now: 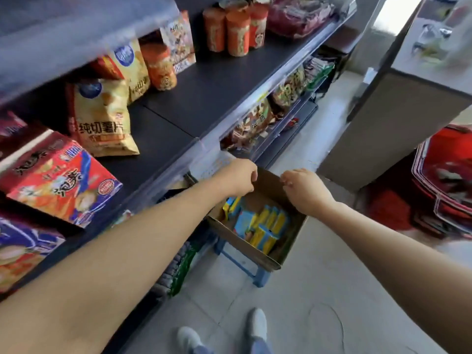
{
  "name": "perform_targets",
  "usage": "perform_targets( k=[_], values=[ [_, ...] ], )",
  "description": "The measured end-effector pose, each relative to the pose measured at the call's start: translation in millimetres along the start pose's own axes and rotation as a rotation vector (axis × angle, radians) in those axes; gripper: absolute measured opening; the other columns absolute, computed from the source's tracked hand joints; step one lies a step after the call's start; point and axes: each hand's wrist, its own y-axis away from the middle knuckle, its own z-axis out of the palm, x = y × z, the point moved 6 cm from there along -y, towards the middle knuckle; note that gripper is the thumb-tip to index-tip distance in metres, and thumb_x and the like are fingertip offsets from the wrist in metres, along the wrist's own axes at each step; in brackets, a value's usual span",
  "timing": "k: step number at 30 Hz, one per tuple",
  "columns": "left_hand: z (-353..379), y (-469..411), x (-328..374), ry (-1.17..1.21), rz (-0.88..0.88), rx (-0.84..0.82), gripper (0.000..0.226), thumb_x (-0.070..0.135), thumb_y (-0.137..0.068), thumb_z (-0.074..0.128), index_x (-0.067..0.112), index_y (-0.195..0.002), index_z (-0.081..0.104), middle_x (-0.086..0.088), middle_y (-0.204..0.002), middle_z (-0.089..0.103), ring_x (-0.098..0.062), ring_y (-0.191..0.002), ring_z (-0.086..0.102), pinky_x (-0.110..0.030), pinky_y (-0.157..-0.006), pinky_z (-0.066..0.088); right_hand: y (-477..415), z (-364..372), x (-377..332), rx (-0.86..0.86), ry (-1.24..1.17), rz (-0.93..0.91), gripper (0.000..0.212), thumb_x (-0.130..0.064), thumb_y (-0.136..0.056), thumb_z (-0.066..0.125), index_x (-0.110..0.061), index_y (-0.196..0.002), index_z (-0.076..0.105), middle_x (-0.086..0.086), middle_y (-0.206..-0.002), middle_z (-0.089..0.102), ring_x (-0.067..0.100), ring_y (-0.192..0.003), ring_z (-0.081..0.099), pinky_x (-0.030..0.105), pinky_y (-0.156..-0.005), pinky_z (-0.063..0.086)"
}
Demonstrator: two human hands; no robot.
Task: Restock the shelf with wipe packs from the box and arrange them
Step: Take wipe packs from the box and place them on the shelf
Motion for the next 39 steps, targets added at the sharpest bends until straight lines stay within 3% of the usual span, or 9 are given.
perform_targets(
  k=[7,10,16,20,24,28,31,34,39],
  values=[
    [100.4,-85.3,-82.0,0.031,-0.238,-0.063,0.017,0.002,-0.087,0.055,0.006,-0.101,0.062,-0.014,-0.109,0.062,-0.031,-0.104,0.059,-0.036,-0.085,0.05,-41.6,120.1,56.2,-0.256,-0.037,0.071,0.032,-0.007,-0.09,0.045,-0.011,-0.12,0.057,0.013,-0.119,0.06,0.032,-0.112,0.053,0.039,-0.093,0.048],
    [141.1,-108.7,-106.5,0.025,-0.287,-0.103,0.009,0.002,-0.089,0.054,0.01,-0.093,0.051,-0.013,-0.104,0.057,-0.031,-0.097,0.058,-0.037,-0.077,0.047,-54.4,169.7,72.2,-0.376,-0.045,0.107,0.034,-0.004,-0.089,0.042,-0.011,-0.12,0.055,0.015,-0.118,0.059,0.033,-0.107,0.056,0.039,-0.086,0.052],
    [198.8,-148.4,-134.2,0.014,-0.372,-0.1,0.02,0.006,-0.093,0.051,0.005,-0.113,0.05,-0.017,-0.112,0.055,-0.03,-0.093,0.054,-0.038,-0.073,0.043,-68.3,252.8,91.7,-0.582,-0.051,0.136,0.038,-0.009,-0.09,0.047,-0.008,-0.129,0.047,0.017,-0.123,0.057,0.033,-0.113,0.055,0.034,-0.085,0.048],
    [227.4,-169.3,-147.7,-0.03,-0.414,-0.099,0.033,0.01,-0.093,0.054,-0.002,-0.123,0.048,-0.022,-0.123,0.056,-0.038,-0.11,0.056,-0.041,-0.084,0.047,-69.2,300.3,99.5,-0.738,0.022,0.12,0.036,-0.01,-0.089,0.051,-0.004,-0.125,0.049,0.016,-0.123,0.056,0.032,-0.111,0.057,0.034,-0.087,0.051],
    [241.4,-190.4,-150.9,-0.152,-0.481,-0.02,0.029,0.007,-0.095,0.05,-0.001,-0.123,0.048,-0.022,-0.126,0.055,-0.038,-0.117,0.054,-0.044,-0.087,0.047,-74.8,333.9,105.8,-0.84,0.075,0.103,0.038,-0.017,-0.091,0.056,-0.003,-0.125,0.047,0.015,-0.121,0.055,0.03,-0.107,0.059,0.035,-0.086,0.051],
    [263.1,-208.8,-152.9,-0.279,-0.452,-0.084,0.025,0.006,-0.095,0.049,-0.001,-0.118,0.057,-0.018,-0.123,0.058,-0.036,-0.115,0.055,-0.04,-0.08,0.047,-83.3,346.9,110.2,-0.846,0.122,0.069,0.039,-0.015,-0.09,0.058,-0.004,-0.126,0.05,0.013,-0.116,0.058,0.028,-0.102,0.06,0.032,-0.078,0.053],
    [268.1,-210.8,-153.9,-0.264,-0.455,-0.094,0.021,0.004,-0.094,0.049,-0.002,-0.111,0.06,-0.017,-0.118,0.06,-0.035,-0.11,0.058,-0.038,-0.073,0.044,-89.4,342.2,112.2,-0.848,0.153,0.027,0.027,-0.011,-0.091,0.054,-0.002,-0.115,0.062,0.012,-0.103,0.063,0.024,-0.091,0.063,0.031,-0.066,0.051],
    [248.1,-203.8,-149.0,-0.172,-0.51,-0.03,0.02,0.008,-0.093,0.052,0.0,-0.109,0.061,-0.017,-0.119,0.06,-0.036,-0.113,0.057,-0.039,-0.082,0.047,-94.5,322.1,113.4,-0.768,0.127,0.039,0.03,-0.009,-0.09,0.053,-0.004,-0.117,0.065,0.011,-0.119,0.065,0.026,-0.109,0.063,0.034,-0.08,0.054],
    [192.6,-188.8,-120.5,-0.027,-0.479,0.029,0.024,0.016,-0.09,0.054,-0.002,-0.105,0.06,-0.019,-0.113,0.063,-0.036,-0.106,0.059,-0.037,-0.071,0.042,-100.6,249.7,120.3,-0.434,-0.099,0.213,0.026,-0.011,-0.084,0.06,-0.018,-0.108,0.068,0.006,-0.113,0.066,0.028,-0.107,0.06,0.039,-0.091,0.051]
  ],
)
